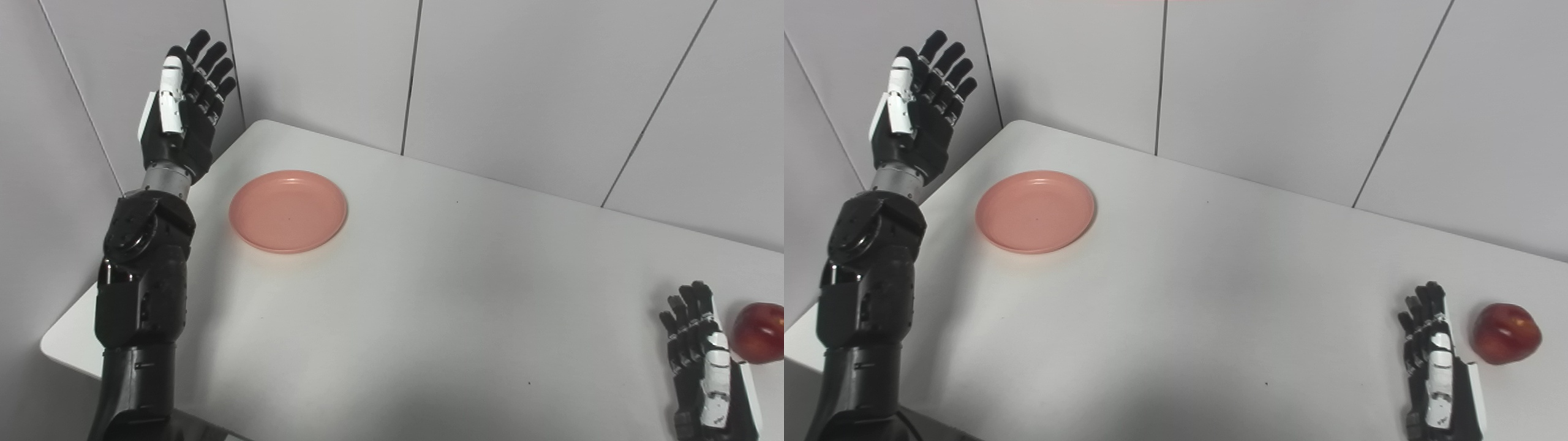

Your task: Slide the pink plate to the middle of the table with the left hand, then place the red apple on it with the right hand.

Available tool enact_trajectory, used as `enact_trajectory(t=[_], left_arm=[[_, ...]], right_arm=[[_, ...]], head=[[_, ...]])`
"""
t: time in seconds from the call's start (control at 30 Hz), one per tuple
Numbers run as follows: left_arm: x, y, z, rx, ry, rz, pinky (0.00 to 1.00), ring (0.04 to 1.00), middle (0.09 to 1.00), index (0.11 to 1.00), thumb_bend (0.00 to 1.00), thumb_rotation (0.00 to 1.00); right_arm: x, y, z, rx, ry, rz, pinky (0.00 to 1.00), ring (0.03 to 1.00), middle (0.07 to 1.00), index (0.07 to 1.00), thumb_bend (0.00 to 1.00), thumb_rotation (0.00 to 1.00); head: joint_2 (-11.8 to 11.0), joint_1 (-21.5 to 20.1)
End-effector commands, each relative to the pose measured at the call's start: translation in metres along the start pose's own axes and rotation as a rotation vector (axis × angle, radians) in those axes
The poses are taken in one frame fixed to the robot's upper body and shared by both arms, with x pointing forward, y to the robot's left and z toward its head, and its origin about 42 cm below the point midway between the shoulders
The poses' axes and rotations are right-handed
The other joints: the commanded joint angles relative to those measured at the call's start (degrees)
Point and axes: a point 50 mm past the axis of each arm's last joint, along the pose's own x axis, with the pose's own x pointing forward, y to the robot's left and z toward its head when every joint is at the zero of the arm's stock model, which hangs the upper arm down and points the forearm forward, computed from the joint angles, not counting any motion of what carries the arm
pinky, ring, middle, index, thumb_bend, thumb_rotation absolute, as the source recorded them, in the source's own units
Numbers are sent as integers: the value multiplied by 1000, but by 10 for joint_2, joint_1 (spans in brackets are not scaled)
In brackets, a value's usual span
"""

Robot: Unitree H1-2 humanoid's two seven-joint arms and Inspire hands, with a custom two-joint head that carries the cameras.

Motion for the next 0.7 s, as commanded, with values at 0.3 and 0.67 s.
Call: enact_trajectory(t=[0.3,0.67], left_arm=[[13,23,7,-19,-24,35,991,949,938,916,299,1000],[8,39,-10,-40,31,80,998,968,967,957,270,1000]], right_arm=[[-30,-5,-32,23,105,-26,1000,1000,1000,1000,289,1000],[-30,-5,-30,26,114,-27,1000,1000,1000,1000,274,1000]], head=[[-3,4],[-1,8]])
